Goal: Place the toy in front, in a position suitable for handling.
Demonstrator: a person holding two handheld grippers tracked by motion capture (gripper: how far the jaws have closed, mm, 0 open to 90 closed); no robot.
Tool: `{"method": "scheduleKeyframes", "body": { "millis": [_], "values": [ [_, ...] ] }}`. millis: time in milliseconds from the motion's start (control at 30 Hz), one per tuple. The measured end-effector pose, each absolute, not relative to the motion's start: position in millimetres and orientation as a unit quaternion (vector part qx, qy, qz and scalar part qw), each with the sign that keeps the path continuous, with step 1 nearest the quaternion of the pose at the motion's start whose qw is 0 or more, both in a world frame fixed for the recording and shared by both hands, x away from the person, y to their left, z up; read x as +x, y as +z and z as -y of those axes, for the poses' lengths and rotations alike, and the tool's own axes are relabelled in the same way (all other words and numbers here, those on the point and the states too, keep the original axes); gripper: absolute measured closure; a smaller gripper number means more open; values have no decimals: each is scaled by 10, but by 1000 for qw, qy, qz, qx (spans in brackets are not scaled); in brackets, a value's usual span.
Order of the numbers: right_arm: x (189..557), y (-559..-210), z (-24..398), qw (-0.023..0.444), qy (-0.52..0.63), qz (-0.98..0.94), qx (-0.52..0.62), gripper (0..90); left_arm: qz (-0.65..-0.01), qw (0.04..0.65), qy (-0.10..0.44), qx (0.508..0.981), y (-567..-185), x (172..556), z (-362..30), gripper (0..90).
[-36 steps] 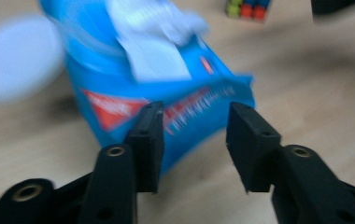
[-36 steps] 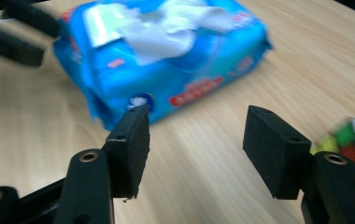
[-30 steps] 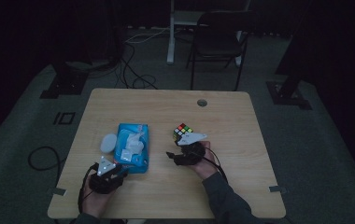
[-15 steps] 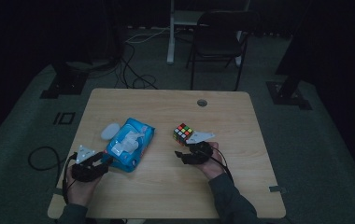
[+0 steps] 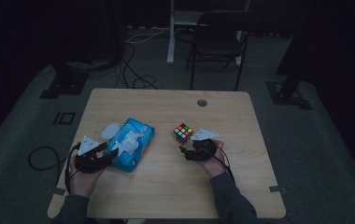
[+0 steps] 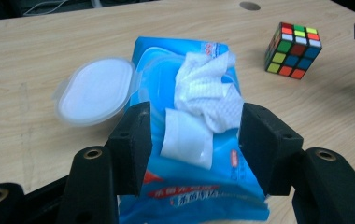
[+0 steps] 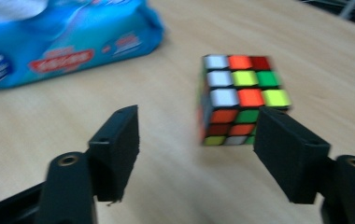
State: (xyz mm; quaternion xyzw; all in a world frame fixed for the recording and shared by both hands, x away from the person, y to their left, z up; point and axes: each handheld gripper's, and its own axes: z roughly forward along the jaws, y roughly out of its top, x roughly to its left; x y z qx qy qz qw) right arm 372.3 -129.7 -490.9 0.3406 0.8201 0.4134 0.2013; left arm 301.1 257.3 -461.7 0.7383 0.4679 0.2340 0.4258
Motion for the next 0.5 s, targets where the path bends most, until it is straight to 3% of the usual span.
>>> {"method": "scheduleKeyframes", "body": {
  "millis": [200, 500],
  "values": [
    [3964, -4900, 1283, 220, 413, -810, 352, 212, -465, 426, 229, 742, -4628, 3053, -2539, 455],
    [4368, -4985, 1076, 197, 377, -838, 342, 200, -466, 422, 222, 746, -4665, 3092, -2529, 455]
  ]
}}
